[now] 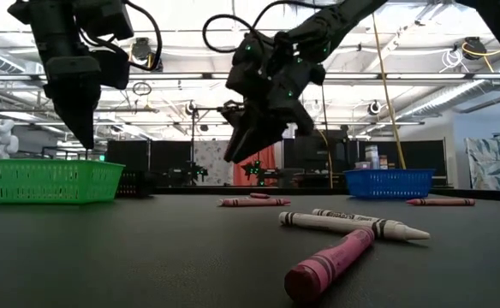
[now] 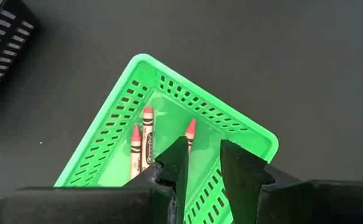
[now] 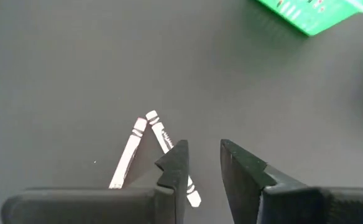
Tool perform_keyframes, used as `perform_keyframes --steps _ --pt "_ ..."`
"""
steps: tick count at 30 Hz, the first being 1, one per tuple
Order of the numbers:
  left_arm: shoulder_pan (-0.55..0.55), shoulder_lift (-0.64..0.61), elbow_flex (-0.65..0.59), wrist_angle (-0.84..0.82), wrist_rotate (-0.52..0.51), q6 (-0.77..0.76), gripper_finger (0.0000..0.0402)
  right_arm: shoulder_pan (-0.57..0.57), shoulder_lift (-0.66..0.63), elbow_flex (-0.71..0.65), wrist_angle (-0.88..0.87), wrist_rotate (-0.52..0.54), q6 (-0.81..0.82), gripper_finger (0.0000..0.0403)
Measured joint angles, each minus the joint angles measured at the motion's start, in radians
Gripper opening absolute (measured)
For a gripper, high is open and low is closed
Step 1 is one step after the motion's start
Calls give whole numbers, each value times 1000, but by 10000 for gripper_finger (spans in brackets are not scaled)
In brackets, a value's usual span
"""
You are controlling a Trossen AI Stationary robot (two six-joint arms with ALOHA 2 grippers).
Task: Sort crayons
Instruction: Put the white crayon into the blue bin
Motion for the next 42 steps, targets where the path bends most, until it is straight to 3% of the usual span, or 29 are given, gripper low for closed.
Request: perform_keyframes --steps 42 --pt "0 0 0 22 0 -1 90 12 149 2 17 14 -7 77"
